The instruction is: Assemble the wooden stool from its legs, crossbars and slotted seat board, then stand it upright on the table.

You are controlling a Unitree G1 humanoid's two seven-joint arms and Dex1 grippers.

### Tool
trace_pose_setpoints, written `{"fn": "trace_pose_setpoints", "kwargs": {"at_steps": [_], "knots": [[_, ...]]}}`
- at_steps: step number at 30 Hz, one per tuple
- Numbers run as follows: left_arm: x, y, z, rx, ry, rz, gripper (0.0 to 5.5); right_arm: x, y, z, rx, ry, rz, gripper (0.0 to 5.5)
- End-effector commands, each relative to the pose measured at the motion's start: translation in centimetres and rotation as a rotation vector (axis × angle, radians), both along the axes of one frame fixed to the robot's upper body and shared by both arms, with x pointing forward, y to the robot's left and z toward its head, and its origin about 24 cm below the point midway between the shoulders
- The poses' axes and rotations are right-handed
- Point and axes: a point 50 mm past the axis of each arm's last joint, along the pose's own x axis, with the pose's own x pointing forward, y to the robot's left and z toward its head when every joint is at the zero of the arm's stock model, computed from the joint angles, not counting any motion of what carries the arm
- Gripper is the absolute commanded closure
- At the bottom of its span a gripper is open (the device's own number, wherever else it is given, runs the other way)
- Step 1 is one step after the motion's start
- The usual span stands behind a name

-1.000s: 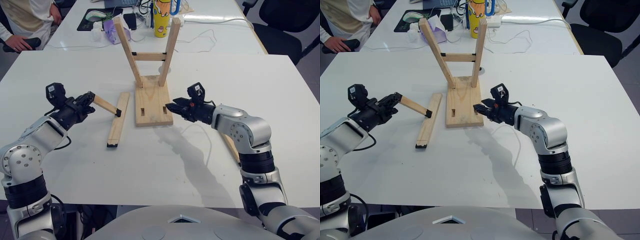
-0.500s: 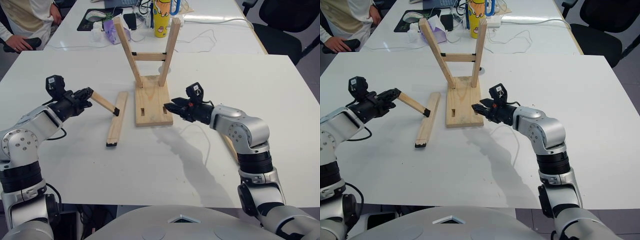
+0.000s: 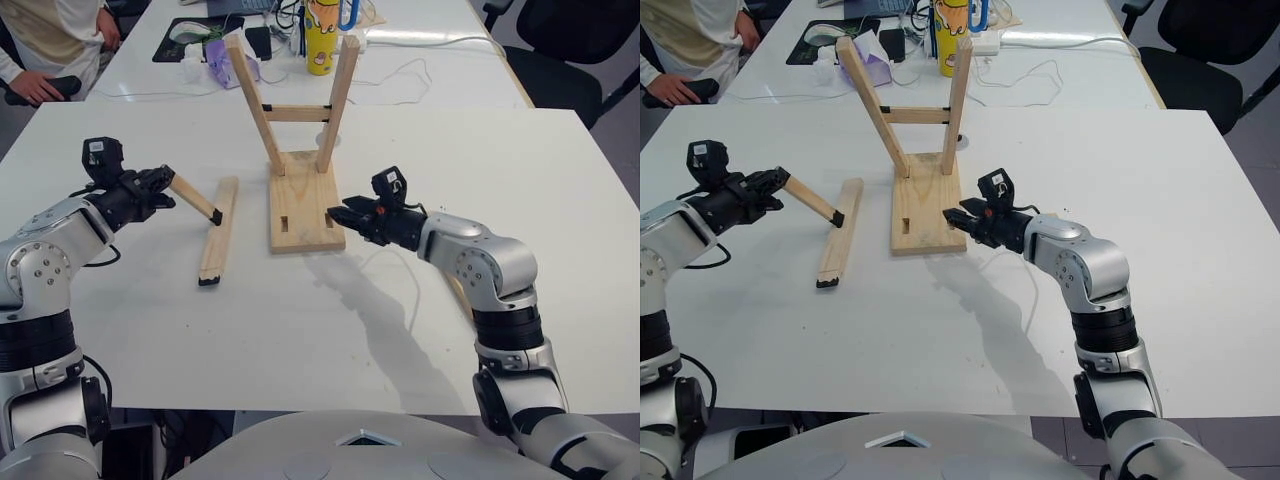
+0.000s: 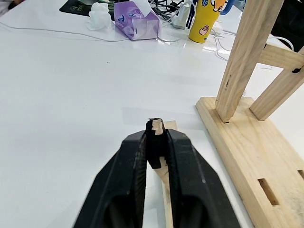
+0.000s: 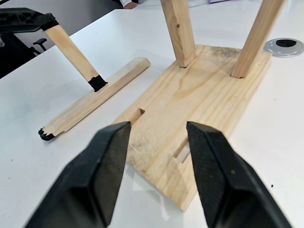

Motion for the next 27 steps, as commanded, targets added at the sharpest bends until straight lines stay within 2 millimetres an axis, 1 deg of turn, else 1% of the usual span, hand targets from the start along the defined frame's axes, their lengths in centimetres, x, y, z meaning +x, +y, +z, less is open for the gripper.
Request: {"fn": "trace_pose_setpoints", "kwargs": {"at_steps": [1,3,6,10,13,15,20,22,27], "knots": [[-1.2,-0.1,-2.4,0.054,0.087,0.097,5.03,-0.1,-0.1,0.2,0.003,-0.006,-0.011,3.33],[-1.3,-0.5,-2.5,0.078,0.081,0.104,5.03,-0.1,-0.1,0.3,0.003,-0.006,-0.015,3.33],[-1.1,-1.1,-2.4,0.112,0.068,0.072,5.03,-0.1,-0.1,0.3,0.003,-0.006,-0.016,3.33],[-0.1,-2.9,-1.6,0.175,0.035,-0.039,5.03,0.0,0.1,0.3,0.004,-0.005,-0.016,3.33],[0.1,-3.8,-1.3,0.246,0.002,-0.092,5.03,-0.1,0.3,0.3,0.009,-0.005,-0.015,3.33],[-0.2,-4.1,-1.8,0.273,0.004,-0.110,5.03,-0.1,0.3,0.2,0.013,-0.004,-0.019,3.33],[-1.3,-5.0,-3.2,0.262,0.025,-0.136,5.03,0.0,0.1,0.1,0.012,-0.004,-0.025,3.33],[-1.6,-5.4,-3.5,0.285,0.022,-0.153,5.03,0.1,0.1,0.2,0.011,-0.008,-0.023,3.33],[-2.0,-5.3,-3.9,0.343,-0.003,-0.152,5.03,0.4,-0.1,0.2,0.007,-0.016,-0.023,3.33]]}}
